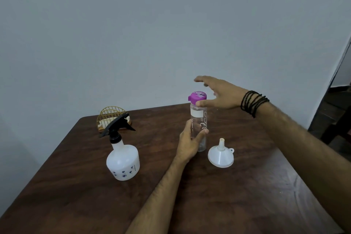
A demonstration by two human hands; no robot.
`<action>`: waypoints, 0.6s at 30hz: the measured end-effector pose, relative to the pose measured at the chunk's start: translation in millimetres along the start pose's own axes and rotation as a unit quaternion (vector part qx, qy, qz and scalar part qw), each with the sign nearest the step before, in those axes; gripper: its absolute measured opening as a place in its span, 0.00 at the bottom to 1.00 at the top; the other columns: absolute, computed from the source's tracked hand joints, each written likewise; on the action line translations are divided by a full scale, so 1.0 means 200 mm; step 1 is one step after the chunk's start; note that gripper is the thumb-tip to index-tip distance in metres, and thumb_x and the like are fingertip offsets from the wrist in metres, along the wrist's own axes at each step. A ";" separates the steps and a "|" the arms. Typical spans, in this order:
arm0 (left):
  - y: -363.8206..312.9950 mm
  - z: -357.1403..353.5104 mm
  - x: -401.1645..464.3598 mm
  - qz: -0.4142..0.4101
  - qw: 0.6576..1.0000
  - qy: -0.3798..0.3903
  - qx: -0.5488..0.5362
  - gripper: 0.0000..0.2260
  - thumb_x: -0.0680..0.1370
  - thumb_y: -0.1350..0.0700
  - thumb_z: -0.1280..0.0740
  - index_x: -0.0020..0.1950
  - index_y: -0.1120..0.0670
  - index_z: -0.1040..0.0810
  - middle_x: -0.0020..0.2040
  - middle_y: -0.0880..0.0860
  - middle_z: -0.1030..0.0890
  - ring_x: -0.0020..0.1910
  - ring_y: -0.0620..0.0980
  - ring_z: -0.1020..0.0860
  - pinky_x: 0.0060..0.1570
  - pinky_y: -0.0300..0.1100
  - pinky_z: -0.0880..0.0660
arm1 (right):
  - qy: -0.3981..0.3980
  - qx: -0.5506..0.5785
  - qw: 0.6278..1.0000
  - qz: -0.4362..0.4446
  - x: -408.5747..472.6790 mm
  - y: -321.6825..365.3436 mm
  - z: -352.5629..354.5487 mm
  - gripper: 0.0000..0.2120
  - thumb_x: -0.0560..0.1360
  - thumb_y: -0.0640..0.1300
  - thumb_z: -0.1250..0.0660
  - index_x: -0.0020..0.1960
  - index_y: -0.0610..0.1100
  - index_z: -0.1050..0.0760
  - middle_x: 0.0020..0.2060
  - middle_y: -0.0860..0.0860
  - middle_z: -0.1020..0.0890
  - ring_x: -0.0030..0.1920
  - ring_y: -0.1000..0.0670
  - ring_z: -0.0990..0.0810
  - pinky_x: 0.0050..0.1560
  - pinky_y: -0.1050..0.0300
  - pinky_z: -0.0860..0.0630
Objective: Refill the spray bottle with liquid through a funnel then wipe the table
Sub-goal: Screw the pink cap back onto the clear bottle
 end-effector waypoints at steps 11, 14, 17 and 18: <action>0.01 0.01 0.01 -0.003 1.000 0.011 0.017 0.20 0.77 0.46 0.28 0.66 0.47 0.29 0.60 0.43 0.21 0.59 0.40 0.22 0.62 0.47 0.22 | 0.009 -0.090 0.996 0.009 0.04 0.02 -0.04 0.28 0.73 0.56 0.27 0.70 0.52 0.31 0.60 0.50 0.22 0.56 0.48 0.24 0.56 0.53 0.26; 0.02 0.01 0.02 -0.002 0.999 0.017 0.028 0.19 0.77 0.47 0.28 0.66 0.45 0.29 0.59 0.42 0.21 0.58 0.38 0.22 0.62 0.46 0.22 | 0.028 -0.083 0.996 0.014 0.04 0.00 -0.05 0.25 0.75 0.48 0.27 0.70 0.51 0.29 0.62 0.48 0.22 0.57 0.49 0.26 0.55 0.58 0.29; 0.01 0.01 0.02 -0.008 0.999 0.015 0.029 0.20 0.78 0.46 0.28 0.66 0.46 0.30 0.61 0.44 0.21 0.59 0.40 0.22 0.62 0.45 0.22 | -0.036 -0.111 0.993 -0.032 0.05 0.02 -0.01 0.26 0.69 0.61 0.25 0.62 0.49 0.24 0.54 0.48 0.19 0.49 0.50 0.24 0.50 0.55 0.26; 0.02 0.01 0.02 -0.008 0.999 0.015 0.029 0.20 0.78 0.46 0.28 0.67 0.46 0.30 0.61 0.44 0.21 0.59 0.40 0.22 0.61 0.44 0.22 | -0.062 -0.139 0.987 -0.060 0.04 0.03 0.00 0.30 0.66 0.68 0.27 0.58 0.48 0.23 0.51 0.48 0.19 0.47 0.48 0.23 0.48 0.54 0.25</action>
Point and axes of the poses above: each hand's wrist, its own x-axis towards the middle knuckle, its own z-axis out of the back of the hand, y = z × x, the point moved 5 cm from there along x, towards the middle knuckle
